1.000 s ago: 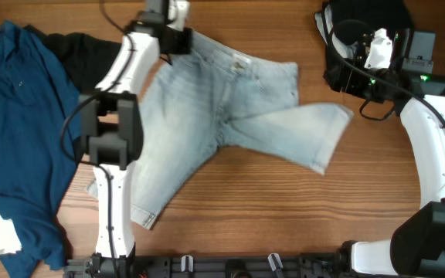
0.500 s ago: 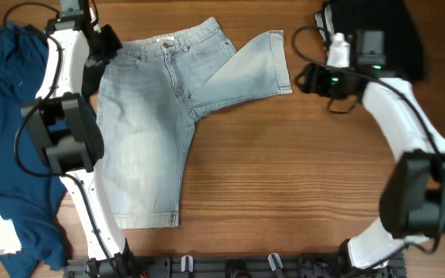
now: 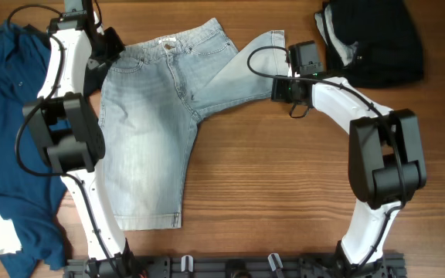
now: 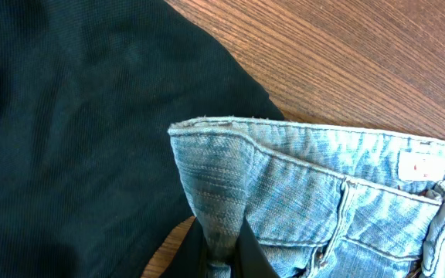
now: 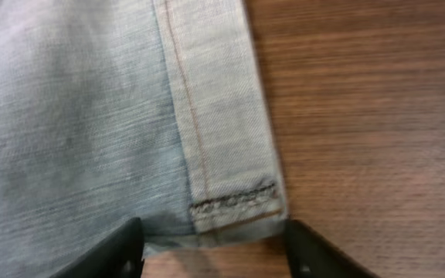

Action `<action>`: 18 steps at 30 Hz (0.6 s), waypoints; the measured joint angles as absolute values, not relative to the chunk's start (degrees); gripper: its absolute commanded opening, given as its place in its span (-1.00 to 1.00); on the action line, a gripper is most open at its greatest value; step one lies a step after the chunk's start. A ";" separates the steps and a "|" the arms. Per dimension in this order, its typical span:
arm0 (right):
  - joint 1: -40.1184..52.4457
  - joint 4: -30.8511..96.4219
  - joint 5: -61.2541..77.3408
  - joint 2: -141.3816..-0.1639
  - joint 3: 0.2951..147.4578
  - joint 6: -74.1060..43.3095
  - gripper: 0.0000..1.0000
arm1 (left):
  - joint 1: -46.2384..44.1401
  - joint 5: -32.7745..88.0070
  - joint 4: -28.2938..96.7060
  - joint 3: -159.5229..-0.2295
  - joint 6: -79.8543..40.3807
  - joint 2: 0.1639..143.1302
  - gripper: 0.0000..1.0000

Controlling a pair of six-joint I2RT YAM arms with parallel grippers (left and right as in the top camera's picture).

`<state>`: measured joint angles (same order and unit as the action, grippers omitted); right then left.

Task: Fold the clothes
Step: 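Pull the right leg down and inward with the right gripper to straighten it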

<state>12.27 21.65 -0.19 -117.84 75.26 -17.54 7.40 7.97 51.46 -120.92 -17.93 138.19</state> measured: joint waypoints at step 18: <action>12.08 55.40 9.30 -116.77 78.35 -19.11 -0.91 | 7.40 7.94 51.22 -120.92 -17.93 138.19 -0.92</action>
<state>12.08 55.40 9.30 -116.77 78.35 -19.11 7.40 7.94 51.22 -120.92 -17.93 138.19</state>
